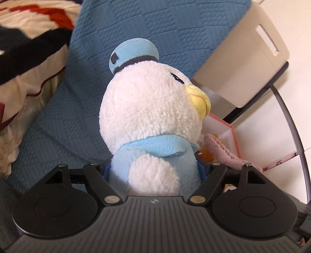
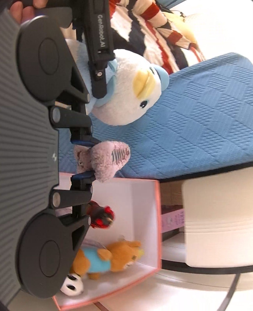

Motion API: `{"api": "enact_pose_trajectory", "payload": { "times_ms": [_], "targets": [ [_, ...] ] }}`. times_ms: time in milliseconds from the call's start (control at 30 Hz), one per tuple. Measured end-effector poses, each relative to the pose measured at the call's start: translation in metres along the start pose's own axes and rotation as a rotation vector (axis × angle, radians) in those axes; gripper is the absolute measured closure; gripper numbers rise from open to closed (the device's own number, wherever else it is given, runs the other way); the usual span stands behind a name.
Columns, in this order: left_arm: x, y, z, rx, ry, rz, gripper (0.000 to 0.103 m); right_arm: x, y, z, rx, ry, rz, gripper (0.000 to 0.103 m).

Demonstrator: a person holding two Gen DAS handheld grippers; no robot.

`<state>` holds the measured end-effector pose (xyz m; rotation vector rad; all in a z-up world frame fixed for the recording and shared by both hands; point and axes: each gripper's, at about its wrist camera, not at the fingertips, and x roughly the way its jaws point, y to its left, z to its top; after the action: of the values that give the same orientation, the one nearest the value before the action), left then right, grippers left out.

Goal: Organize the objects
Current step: 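Carry the duck and pink plush over the pink box with both tools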

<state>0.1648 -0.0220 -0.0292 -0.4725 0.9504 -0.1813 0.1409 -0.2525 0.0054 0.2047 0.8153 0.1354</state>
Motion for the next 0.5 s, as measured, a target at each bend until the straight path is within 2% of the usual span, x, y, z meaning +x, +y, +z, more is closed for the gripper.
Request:
{"api": "enact_pose_trajectory", "payload": {
  "times_ms": [267,500],
  "targets": [
    [0.002,-0.058,0.021,0.047,-0.024,-0.012,0.022,-0.025,-0.034,0.03,0.032,-0.05,0.019,0.072],
    [0.021,-0.107,0.031,0.099,-0.036,-0.039,0.022,-0.035,-0.069,0.04,0.057,-0.082,-0.01,0.073]
  ]
}}
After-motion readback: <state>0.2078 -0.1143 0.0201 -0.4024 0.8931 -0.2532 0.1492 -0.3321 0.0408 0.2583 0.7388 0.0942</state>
